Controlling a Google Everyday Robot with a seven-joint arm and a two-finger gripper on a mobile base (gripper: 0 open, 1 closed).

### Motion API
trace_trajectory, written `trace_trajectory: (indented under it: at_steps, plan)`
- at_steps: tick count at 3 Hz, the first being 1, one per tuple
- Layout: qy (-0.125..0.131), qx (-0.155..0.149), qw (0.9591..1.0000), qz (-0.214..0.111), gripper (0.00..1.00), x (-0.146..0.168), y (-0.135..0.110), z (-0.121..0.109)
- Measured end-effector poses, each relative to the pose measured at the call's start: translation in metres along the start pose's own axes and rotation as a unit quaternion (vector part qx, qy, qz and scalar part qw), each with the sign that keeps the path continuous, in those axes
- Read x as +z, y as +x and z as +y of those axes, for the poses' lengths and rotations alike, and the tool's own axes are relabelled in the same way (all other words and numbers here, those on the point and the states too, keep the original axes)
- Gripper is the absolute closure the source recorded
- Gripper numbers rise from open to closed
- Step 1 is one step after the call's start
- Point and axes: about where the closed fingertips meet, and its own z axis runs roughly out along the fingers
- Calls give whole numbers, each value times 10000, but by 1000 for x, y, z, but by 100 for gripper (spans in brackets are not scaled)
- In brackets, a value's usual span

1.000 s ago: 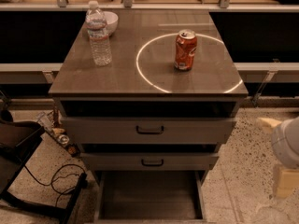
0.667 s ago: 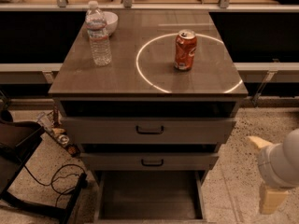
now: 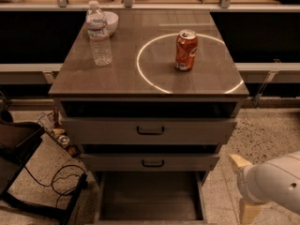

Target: Close bottom drawer

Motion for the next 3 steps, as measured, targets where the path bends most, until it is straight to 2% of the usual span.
trace_trajectory:
  at_steps: [1, 2, 3]
  plan:
    - [-218, -34, 9998, -9, 18, 37, 1, 9]
    - [-418, -30, 9991, -30, 42, 62, 5, 20]
    - [-442, -30, 9990, -33, 65, 64, 6, 22]
